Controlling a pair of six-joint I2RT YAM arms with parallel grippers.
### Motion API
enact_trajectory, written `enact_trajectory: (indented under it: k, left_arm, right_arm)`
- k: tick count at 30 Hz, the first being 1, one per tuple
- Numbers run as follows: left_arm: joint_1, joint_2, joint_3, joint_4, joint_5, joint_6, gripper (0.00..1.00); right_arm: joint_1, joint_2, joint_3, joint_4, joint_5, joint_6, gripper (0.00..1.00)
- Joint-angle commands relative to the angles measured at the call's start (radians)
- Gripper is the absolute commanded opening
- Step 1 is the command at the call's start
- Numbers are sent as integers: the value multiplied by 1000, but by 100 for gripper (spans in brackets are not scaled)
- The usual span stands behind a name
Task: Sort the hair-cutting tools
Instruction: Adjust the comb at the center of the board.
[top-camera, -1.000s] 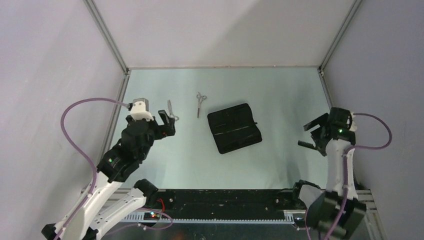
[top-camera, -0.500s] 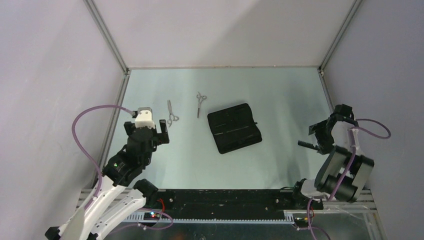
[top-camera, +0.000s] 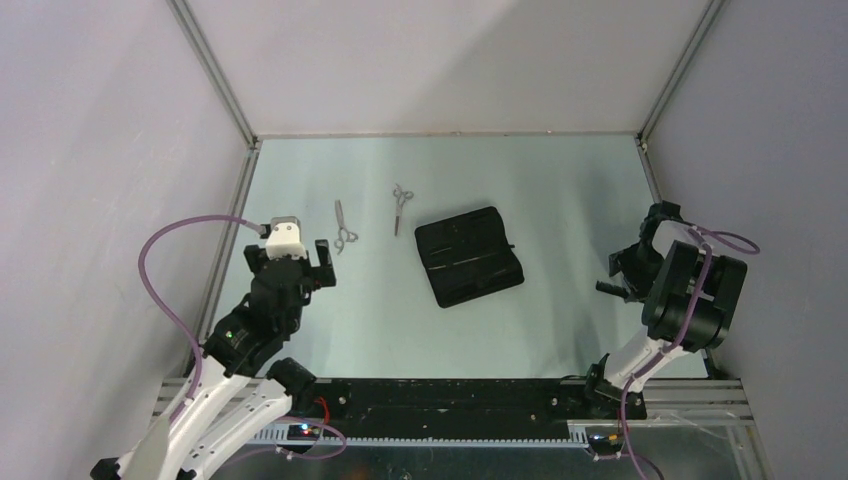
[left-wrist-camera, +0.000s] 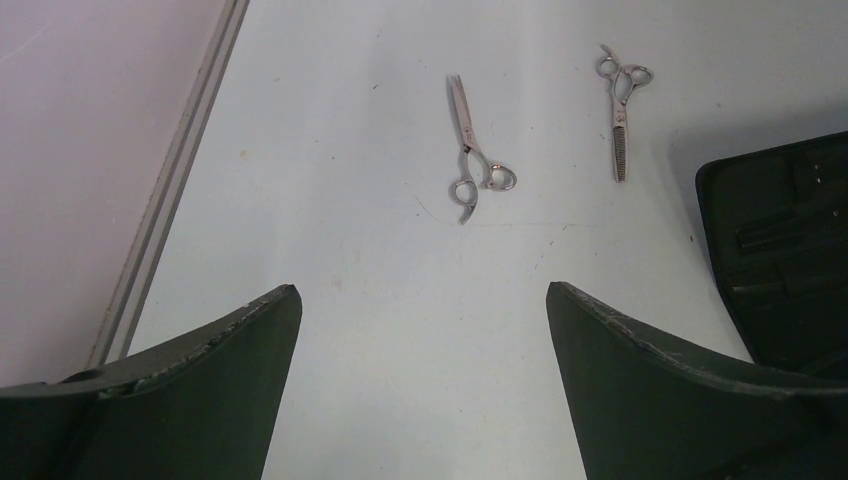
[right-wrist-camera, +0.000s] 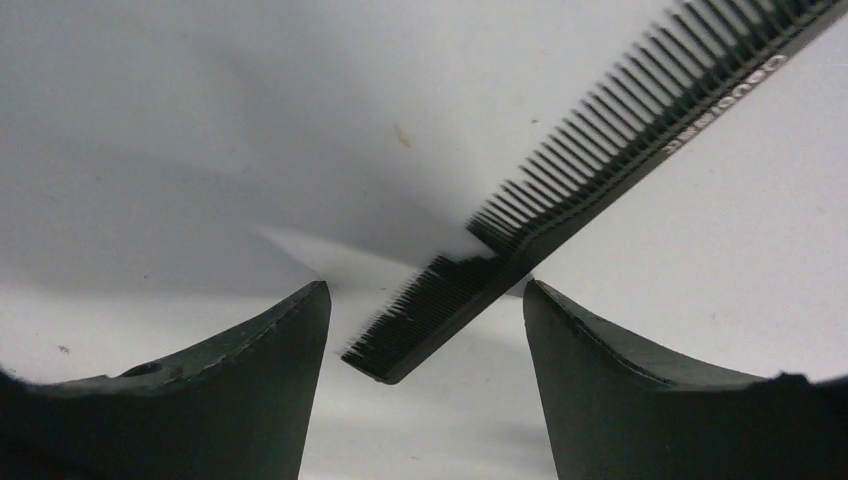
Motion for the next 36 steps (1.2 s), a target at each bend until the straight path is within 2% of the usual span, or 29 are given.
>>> enact_trajectory:
  k: [1,7,14,18,22,30,34,36]
  left_arm:
    - [8,-4,-7,45,-19,23,100]
    - [10,-7,-8,47,-16,28,100]
    - [20,-20,-8,46,-4,32,100]
    - [30,-29,-13,51,7,33,100]
    - [50,-35,-17,55,28,30,100]
    - [89,-23,-22,67,98,33,100]
    - [106,19,-21,74,209,43,99]
    - [109,88,-5,55,276,45,97]
  right_arm:
    - [28,59,52,-3,40,29,73]
    - [97,102,63,-43,60,26,68]
    - [208,121,63,-60,57,15,48]
    - [300,115,59,-70,48,-14,40]
    - [391,87,15,-69,10,-31,39]
    - [590,-60,-192,-64,-77,-2,39]
    - [679,-143,-232,-95,-70,9,41]
    - [731,-176,-234,-122,-46,10,42]
